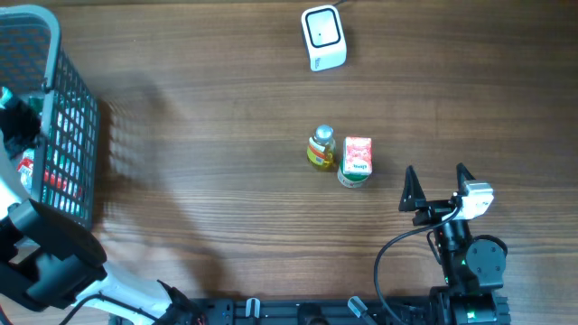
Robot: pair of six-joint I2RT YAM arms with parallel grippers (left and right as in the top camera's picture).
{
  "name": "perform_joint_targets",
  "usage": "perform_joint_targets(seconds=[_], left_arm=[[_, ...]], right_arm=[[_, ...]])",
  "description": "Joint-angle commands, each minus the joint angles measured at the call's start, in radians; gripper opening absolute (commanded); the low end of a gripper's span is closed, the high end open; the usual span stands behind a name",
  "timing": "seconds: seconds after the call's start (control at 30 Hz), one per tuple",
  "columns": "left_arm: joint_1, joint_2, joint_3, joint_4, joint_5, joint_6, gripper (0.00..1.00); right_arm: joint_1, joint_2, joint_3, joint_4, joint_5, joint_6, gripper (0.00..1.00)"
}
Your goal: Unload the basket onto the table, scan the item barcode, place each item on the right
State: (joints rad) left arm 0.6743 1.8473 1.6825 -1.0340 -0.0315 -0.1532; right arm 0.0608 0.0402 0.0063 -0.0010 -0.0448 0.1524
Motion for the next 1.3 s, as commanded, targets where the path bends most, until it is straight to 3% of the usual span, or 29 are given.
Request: perform_joint_targets(seconds=[0.0, 0.13, 0.27, 0.37, 0.5, 0.7, 0.83, 0.97, 1.27], left_arm=[[-0.002, 0.012, -0.114, -0.029, -0.188, -0.151, 0.19], [0.000, 0.012, -0.304, 0.113, -0.206, -0.169, 0.24], [0.039, 0.008, -0.325, 0.163, -0.209, -0.169, 0.28], [0.060, 0.008, -0.325, 0.172, -0.158, -0.169, 0.73], [0.060, -0.008, -0.306, 0.178, -0.104, -0.174, 1.00], [0.112, -0.051, -0.325, 0.154, -0.105, -0.261, 1.00], [0.159, -0.050, -0.397, 0.216, -0.103, -0.409, 1.00], [0.160, -0.048, -0.508, 0.352, -0.100, -0.409, 1.00], [0.160, -0.020, -0.584, 0.460, -0.099, -0.409, 1.00]], right_arm=[[0.000, -0.005, -0.001, 0.003, -0.002, 0.006, 1.00], [0.000, -0.005, -0.001, 0.003, -0.002, 0.006, 1.00], [0.000, -0.005, -0.001, 0.003, -0.002, 0.006, 0.99], [0.000, -0.005, -0.001, 0.003, -0.002, 0.006, 1.00], [0.000, -0.005, -0.001, 0.003, -0.002, 0.006, 1.00], [0.000, -0.005, -0.001, 0.003, -0.002, 0.006, 1.00], [0.000, -0.005, -0.001, 0.003, -0.002, 0.006, 1.00], [0.000, -0.005, -0.001, 0.003, -0.002, 0.006, 1.00], [0.000, -0.005, -0.001, 0.003, -0.002, 0.006, 1.00]])
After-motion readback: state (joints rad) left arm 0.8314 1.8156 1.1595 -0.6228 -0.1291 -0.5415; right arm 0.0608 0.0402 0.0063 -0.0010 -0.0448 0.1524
